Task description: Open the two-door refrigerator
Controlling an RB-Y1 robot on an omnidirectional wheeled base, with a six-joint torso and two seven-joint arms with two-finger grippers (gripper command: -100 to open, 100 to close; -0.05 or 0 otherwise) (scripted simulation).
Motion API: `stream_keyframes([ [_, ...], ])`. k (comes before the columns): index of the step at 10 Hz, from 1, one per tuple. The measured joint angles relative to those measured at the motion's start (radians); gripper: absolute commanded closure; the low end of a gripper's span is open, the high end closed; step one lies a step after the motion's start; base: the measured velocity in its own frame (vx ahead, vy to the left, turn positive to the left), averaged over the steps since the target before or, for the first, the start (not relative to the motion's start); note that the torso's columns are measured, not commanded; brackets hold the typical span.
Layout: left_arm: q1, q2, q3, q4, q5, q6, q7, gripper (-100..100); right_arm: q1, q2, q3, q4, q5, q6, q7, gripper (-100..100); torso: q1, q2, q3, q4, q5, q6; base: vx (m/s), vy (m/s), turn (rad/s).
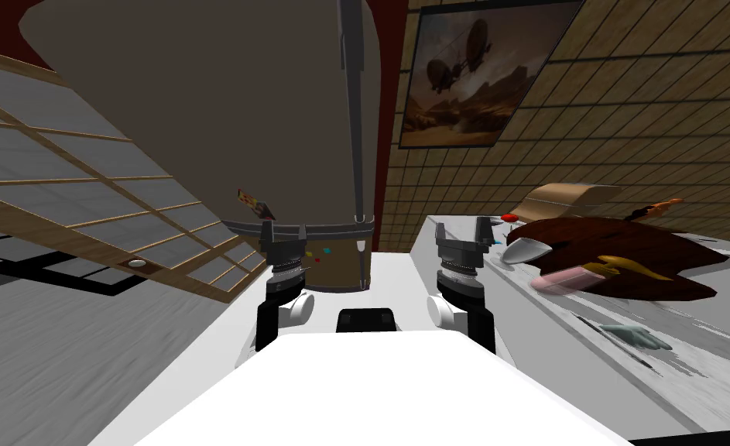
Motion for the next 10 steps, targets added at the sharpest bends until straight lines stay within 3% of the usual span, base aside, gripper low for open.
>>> stream_keyframes([
  [2, 0.0, 0.0, 0.0, 0.0, 0.0, 0.0, 0.0, 0, 0.0, 0.0, 0.0, 0.0, 0.0, 0.0, 0.0, 0, 0.0, 0.104, -0.209, 0.105, 0.0, 0.0, 0.0, 0.0, 0.0],
  [9, 0.0, 0.0, 0.0, 0.0, 0.0, 0.0, 0.0, 0, 0.0, 0.0, 0.0, 0.0, 0.0, 0.0, 0.0, 0, 0.0, 0.618, -1.234, 0.617, 0.0, 0.0, 0.0, 0.0, 0.0],
  [10, 0.0, 0.0, 0.0, 0.0, 0.0, 0.0, 0.0, -100, 0.0, 0.0, 0.0, 0.0, 0.0, 0.0, 0.0, 0, 0.0, 0.691, -1.382, 0.691, 0.0, 0.0, 0.026, -0.024, 0.048],
])
